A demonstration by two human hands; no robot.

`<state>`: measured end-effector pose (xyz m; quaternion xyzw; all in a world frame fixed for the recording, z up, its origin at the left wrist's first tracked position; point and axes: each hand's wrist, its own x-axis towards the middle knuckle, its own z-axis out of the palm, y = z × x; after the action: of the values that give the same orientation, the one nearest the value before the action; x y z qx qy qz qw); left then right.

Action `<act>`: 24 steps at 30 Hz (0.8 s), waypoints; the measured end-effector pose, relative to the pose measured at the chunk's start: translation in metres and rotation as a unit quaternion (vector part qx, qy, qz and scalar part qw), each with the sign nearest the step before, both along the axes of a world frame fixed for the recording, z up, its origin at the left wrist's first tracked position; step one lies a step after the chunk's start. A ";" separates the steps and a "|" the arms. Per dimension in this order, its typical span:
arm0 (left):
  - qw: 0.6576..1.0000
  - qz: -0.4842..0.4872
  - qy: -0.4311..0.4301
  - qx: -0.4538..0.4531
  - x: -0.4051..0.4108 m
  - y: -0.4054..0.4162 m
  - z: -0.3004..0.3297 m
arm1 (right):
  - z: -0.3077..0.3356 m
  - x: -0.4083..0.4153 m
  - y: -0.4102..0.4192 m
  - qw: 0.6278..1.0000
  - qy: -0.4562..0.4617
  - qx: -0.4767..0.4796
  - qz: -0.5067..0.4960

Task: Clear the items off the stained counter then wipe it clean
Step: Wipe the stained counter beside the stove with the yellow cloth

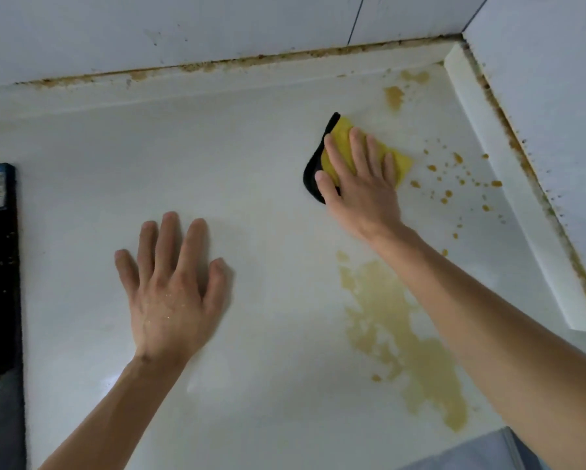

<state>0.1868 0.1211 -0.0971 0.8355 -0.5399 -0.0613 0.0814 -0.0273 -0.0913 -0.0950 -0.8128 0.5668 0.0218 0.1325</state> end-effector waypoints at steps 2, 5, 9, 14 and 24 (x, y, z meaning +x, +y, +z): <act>1.000 -0.004 -0.004 -0.009 0.001 0.002 -0.001 | -0.005 0.006 0.043 0.999 -0.007 -0.015 0.036; 1.000 -0.006 -0.005 -0.015 0.001 0.003 -0.003 | -0.007 -0.027 0.117 0.986 0.000 -0.039 0.164; 0.999 -0.005 0.004 -0.034 0.000 0.004 -0.004 | 0.000 -0.086 0.120 0.975 0.042 -0.016 0.217; 1.000 -0.003 0.017 -0.023 -0.001 0.003 -0.003 | 0.004 -0.044 0.080 0.999 0.025 -0.007 0.018; 1.000 -0.018 0.023 0.011 0.004 0.005 0.001 | -0.005 -0.098 0.204 0.981 0.010 -0.018 0.192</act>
<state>0.1904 0.1263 -0.0963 0.8249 -0.5523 -0.0877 0.0831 -0.1256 0.1124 -0.0997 -0.9087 0.4014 0.0447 0.1057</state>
